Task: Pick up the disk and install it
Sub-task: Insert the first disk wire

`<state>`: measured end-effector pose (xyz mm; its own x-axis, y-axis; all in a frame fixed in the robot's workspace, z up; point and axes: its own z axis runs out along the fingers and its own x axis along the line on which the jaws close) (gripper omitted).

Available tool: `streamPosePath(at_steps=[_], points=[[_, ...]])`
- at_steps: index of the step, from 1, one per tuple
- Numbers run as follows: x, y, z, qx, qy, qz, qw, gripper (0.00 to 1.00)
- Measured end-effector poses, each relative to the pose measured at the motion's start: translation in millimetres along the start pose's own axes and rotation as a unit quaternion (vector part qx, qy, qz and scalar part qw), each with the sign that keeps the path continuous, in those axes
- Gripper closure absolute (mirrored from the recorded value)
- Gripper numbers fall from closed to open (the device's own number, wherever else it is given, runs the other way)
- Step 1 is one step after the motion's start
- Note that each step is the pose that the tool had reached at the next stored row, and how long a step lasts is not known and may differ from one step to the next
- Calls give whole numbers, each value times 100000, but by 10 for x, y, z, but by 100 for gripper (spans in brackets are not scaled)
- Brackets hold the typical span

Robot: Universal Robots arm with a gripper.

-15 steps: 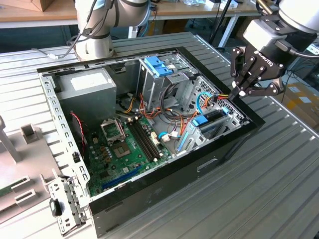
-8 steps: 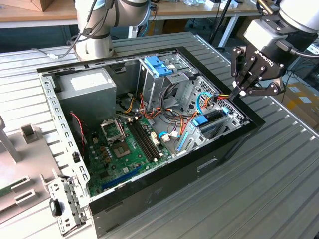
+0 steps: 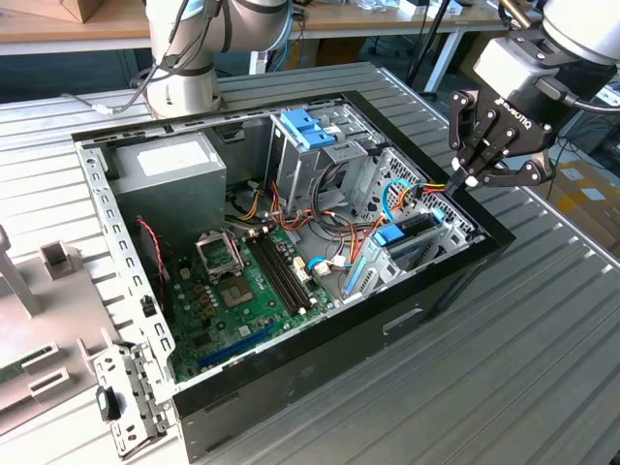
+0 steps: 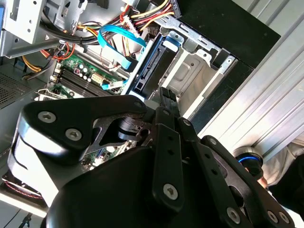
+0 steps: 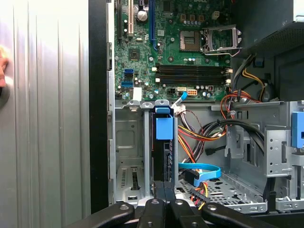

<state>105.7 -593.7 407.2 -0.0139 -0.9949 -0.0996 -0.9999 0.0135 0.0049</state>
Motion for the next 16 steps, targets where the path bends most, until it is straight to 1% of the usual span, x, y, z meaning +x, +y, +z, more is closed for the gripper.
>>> streamPosePath(at_steps=[3, 7, 10, 15, 16], points=[[2, -20, 24, -51, 11, -438, 99999, 89], [5, -68, 57, -125, 90, -982, 99995, 89], [4, -109, 91, -187, 319, -1583, 99987, 89], [-13, -163, 123, -262, 545, -2346, 99971, 89], [-24, -182, 136, -289, 613, -2603, 99964, 89]])
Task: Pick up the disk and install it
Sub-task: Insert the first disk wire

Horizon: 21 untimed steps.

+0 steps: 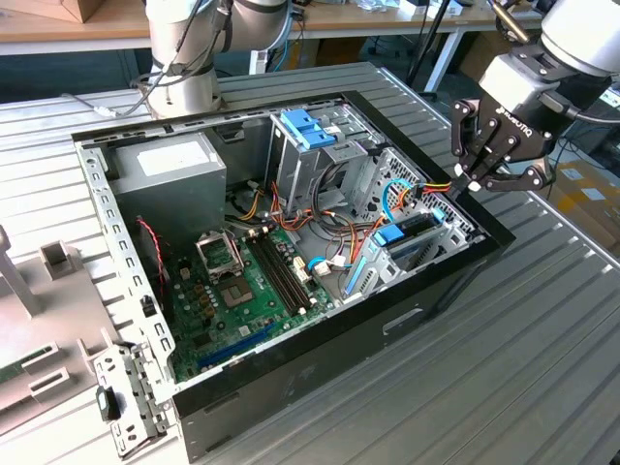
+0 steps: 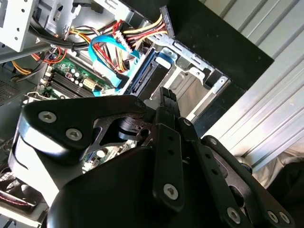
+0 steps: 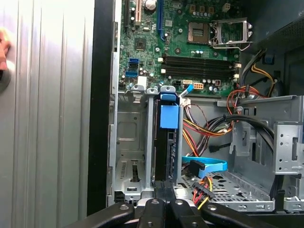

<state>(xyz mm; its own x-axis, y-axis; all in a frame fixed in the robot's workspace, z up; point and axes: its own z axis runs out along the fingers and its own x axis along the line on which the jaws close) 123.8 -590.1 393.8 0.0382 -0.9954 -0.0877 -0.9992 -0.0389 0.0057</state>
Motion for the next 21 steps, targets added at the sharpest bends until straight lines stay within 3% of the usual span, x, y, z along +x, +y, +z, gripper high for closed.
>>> streamPosePath(at_steps=[2, 9, 21], points=[[-33, -36, 28, -40, 227, -360, 99999, 89], [-151, -116, 87, -164, 514, -1686, 99984, 89], [-160, -124, 88, -204, 519, -2160, 99975, 89]])
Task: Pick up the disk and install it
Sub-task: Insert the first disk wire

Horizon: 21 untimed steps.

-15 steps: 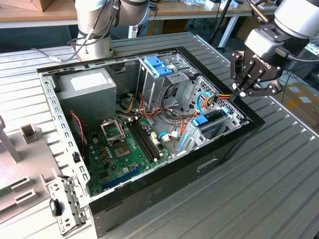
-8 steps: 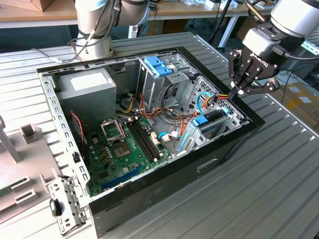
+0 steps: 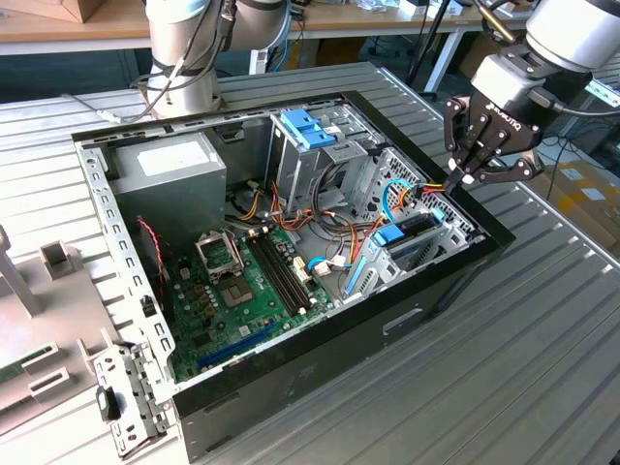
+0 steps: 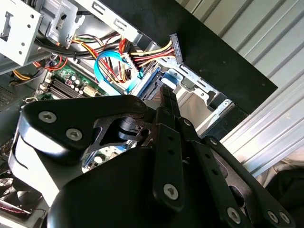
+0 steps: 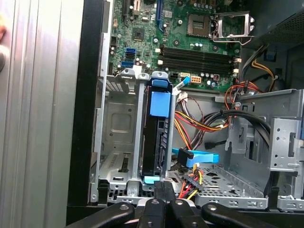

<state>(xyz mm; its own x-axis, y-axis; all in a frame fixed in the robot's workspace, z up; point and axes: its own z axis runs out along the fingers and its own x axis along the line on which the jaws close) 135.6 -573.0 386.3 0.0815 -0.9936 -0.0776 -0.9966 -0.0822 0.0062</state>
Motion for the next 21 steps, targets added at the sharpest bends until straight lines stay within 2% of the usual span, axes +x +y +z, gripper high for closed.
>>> streamPosePath(at_steps=[11, 21], points=[[0, 0, 0, -205, 21, -2626, 99965, 89], [0, 0, 0, -417, 35, -5359, 99855, 89]])
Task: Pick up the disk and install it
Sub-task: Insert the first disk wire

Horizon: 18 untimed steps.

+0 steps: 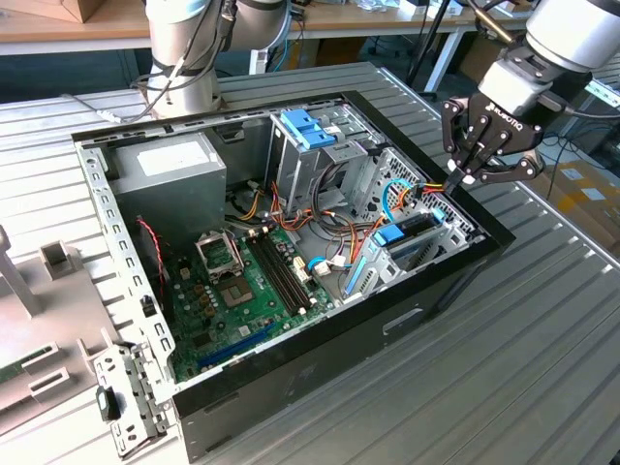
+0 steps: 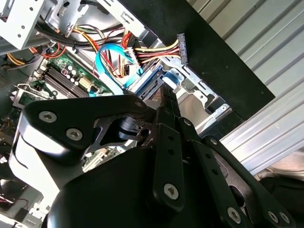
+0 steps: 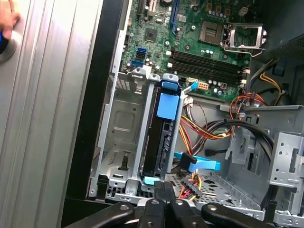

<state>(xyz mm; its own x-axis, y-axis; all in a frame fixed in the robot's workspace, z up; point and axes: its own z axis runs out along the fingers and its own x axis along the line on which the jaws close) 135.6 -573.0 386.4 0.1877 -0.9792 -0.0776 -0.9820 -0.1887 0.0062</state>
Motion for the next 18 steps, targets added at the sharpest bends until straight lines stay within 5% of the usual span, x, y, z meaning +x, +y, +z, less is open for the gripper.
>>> streamPosePath(at_steps=[7, 18], points=[[0, 0, 0, -213, 16, -2748, 99962, 89], [0, 0, 0, -521, 40, -6715, 99773, 89]])
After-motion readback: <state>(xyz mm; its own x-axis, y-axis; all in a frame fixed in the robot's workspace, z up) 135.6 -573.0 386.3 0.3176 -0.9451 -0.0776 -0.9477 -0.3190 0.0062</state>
